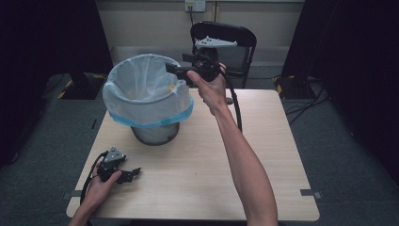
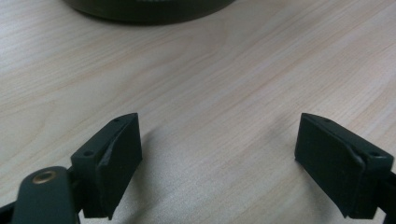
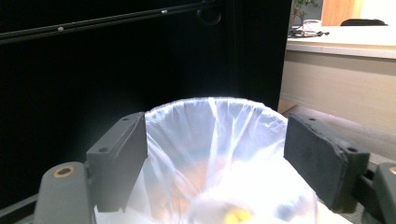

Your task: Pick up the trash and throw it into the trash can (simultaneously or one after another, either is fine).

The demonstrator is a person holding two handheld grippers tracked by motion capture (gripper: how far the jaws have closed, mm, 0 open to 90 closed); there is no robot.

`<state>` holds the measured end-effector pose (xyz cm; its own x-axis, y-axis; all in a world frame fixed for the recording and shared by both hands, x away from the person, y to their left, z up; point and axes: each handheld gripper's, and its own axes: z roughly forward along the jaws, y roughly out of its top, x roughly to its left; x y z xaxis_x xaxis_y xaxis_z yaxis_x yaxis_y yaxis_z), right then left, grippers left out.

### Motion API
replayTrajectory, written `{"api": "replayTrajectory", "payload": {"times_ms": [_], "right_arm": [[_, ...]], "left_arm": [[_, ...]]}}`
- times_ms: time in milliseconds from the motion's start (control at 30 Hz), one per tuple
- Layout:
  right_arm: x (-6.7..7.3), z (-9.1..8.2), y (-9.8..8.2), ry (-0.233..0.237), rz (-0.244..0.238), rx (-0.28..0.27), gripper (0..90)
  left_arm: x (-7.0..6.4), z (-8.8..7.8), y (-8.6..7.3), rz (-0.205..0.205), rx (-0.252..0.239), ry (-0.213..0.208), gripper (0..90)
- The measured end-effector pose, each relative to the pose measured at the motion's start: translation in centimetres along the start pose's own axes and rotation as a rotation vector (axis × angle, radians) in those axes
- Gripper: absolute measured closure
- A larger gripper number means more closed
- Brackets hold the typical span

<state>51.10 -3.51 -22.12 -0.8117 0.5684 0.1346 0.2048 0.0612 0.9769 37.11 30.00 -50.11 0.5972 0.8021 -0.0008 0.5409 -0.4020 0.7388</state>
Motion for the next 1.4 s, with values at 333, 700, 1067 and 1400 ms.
{"api": "replayTrajectory", "payload": {"times_ms": [333,700,1067,1400], "right_arm": [[-0.7,-0.7,-0.4,-0.041,-0.008,0.025,26.0],[-1.6,-1.6,-1.4,-0.067,-0.001,0.047,33.2],[-3.1,-3.2,-3.5,-0.130,0.025,0.076,32.3],[-4.4,-4.8,-5.3,-0.178,0.040,0.101,36.5]], "left_arm": [[0.0,0.0,0.0,-0.001,-0.001,-0.004,14.1],[0.1,0.0,0.0,0.005,0.004,-0.004,14.1],[0.1,0.0,0.0,0.005,0.004,-0.003,14.1],[0.1,0.0,0.0,0.005,0.004,-0.004,14.1]]}}
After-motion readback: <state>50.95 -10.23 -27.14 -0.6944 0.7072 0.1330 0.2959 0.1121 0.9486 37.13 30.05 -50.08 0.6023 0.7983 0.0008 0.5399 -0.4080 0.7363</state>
